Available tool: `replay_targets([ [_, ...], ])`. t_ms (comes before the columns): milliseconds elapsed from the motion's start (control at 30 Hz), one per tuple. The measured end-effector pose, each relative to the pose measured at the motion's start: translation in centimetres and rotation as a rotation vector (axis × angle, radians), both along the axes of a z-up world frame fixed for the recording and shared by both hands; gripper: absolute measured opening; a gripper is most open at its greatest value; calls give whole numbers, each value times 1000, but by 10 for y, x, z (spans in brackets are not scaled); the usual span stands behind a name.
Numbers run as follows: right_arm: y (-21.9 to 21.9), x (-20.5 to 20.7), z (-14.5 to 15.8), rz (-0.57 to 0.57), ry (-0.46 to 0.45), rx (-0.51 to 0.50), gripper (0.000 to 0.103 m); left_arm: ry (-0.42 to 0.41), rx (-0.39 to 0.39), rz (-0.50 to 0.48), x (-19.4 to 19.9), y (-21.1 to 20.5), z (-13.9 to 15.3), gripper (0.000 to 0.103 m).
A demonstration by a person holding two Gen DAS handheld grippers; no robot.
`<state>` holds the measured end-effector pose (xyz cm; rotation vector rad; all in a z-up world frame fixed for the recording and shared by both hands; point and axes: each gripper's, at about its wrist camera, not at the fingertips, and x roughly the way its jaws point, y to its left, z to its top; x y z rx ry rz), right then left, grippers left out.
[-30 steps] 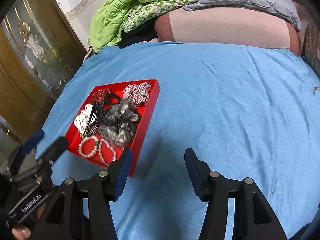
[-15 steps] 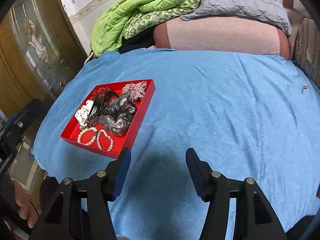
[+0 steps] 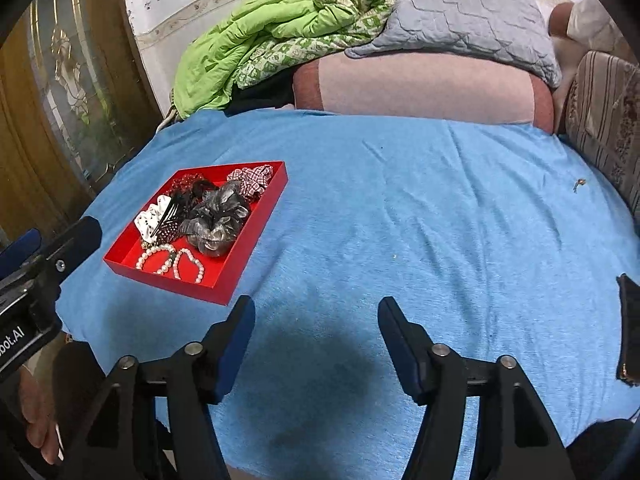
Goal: Organize jewelry
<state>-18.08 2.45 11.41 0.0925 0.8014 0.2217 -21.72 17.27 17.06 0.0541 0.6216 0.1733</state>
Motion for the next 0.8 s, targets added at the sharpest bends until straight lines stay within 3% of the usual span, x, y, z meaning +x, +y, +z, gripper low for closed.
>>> replay_targets([
  [467,1,-12,-7,-9,-5,-35,71,114,-93,-27,1,4,-19,102],
  [800,4,-12,-14,-3,4,-58,73,167,-119,-24,7,5,-33,102],
])
